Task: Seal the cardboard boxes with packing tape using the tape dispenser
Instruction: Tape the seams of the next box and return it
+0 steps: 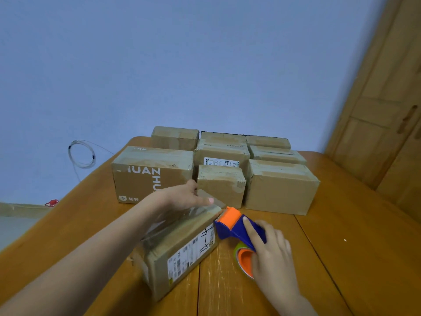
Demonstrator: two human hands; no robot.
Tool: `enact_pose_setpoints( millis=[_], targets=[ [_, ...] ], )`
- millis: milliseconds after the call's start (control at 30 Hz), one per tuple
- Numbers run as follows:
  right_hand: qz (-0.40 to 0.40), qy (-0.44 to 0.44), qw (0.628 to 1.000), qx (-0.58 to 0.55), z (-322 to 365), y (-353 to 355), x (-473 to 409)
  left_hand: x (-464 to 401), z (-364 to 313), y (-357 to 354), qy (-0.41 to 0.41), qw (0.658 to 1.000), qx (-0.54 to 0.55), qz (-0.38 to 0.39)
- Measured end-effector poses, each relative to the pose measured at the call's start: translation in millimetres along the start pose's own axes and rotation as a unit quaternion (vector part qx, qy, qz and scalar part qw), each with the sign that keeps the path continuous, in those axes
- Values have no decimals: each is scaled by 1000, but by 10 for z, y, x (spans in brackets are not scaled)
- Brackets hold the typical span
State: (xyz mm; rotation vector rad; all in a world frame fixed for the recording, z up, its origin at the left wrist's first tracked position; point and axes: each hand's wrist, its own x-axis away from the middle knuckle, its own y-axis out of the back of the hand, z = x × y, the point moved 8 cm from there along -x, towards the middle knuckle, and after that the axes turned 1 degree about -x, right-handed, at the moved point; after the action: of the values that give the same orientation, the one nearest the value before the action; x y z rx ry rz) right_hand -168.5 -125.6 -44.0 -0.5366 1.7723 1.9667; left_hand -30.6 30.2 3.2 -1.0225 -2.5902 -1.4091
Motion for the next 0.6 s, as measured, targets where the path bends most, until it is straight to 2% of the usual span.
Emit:
enact_pose_setpoints(
  millis=[133, 200, 367, 600],
  targets=[
    [45, -9, 998, -53, 23, 37, 26, -40, -122, -96, 16, 990, -120, -78],
    [73, 5, 995, -67, 13, 39, 51, -22, -152, -134, 22, 983, -146, -111],
    [107, 35, 993, -20, 58, 64, 52, -7, -116, -171, 19, 970, -173, -168],
    [158, 4, 987, 19, -27, -44, 63, 23, -89, -147, 9, 964, -153, -217]
  ],
)
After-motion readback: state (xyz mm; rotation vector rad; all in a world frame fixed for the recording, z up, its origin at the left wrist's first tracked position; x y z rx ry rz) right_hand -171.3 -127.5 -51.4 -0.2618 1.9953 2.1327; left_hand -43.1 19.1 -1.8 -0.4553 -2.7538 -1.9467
